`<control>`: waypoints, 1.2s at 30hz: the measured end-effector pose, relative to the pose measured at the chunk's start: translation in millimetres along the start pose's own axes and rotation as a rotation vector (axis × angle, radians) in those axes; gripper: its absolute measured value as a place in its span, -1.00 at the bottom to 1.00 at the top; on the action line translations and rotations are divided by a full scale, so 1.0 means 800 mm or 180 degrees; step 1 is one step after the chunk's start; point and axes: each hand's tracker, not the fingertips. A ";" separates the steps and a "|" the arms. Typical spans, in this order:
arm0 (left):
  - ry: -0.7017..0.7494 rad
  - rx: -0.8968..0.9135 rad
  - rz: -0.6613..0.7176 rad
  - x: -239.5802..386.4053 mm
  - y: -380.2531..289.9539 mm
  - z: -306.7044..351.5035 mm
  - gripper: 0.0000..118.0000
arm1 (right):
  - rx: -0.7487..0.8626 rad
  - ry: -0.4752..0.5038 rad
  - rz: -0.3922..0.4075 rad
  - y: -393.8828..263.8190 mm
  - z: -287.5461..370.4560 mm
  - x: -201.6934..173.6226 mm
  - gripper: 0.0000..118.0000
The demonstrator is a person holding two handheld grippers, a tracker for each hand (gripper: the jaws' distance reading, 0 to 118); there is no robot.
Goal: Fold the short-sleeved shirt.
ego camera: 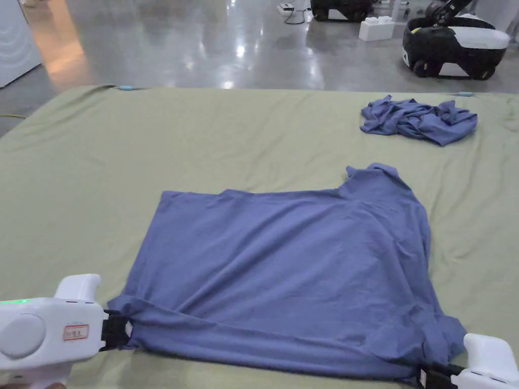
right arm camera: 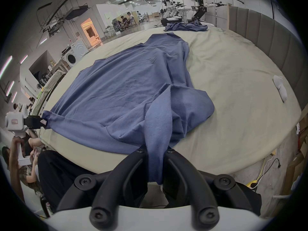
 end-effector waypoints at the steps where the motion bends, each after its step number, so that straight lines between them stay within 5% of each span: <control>1: -0.0045 0.0030 0.0087 0.003 0.003 0.005 -0.99 | -0.0009 0.0037 -0.0021 0.004 0.000 0.003 -0.74; 10: -0.0265 0.0140 0.0396 -0.003 0.072 -0.011 -0.99 | 0.0093 0.0299 -0.0097 0.112 -0.002 0.002 -0.74; 16: -0.0140 0.0192 0.0457 0.000 0.130 -0.059 -0.99 | -0.0233 0.0085 0.0181 0.206 -0.077 -0.010 -0.74; 22: -0.0006 0.0048 0.0500 -0.003 0.132 -0.106 -0.99 | -0.0445 -0.0029 0.0095 0.217 -0.143 -0.002 -0.74; 24: 0.0007 -0.0029 0.0562 -0.006 0.131 -0.114 -0.81 | -0.0635 -0.0118 0.0012 0.216 -0.148 0.003 -0.53; 25: 0.0049 -0.0021 0.0569 -0.008 0.130 -0.113 -0.47 | -0.0624 -0.0073 0.0010 0.216 -0.141 0.003 -0.23; 26: 0.0052 0.0061 0.0567 -0.009 0.128 -0.103 -0.04 | -0.0542 -0.0011 0.0012 0.214 -0.121 0.002 0.29; 27: -0.0016 0.0254 0.0537 -0.007 0.125 -0.085 0.14 | -0.0311 0.0009 0.0021 0.211 -0.096 0.000 0.51; 28: -0.0068 0.0546 0.0424 0.000 0.121 -0.060 0.29 | 0.0128 0.0029 0.0043 0.208 -0.061 -0.002 0.51; 32: -0.0225 0.1931 -0.0108 0.039 0.064 0.071 0.30 | 0.2191 0.0151 0.0212 0.129 0.099 -0.011 0.50; 34: -0.0424 0.2280 -0.0187 0.051 0.020 0.114 0.27 | 0.2494 0.0193 0.0466 0.082 0.154 -0.018 0.39; 35: -0.0554 0.2429 -0.0340 0.060 -0.002 0.136 -0.01 | 0.2628 0.0126 0.0661 0.062 0.176 -0.027 -0.29; 36: -0.0510 0.2469 -0.0403 0.067 -0.014 0.149 -0.77 | 0.2644 -0.0064 0.0775 0.051 0.186 -0.049 -0.96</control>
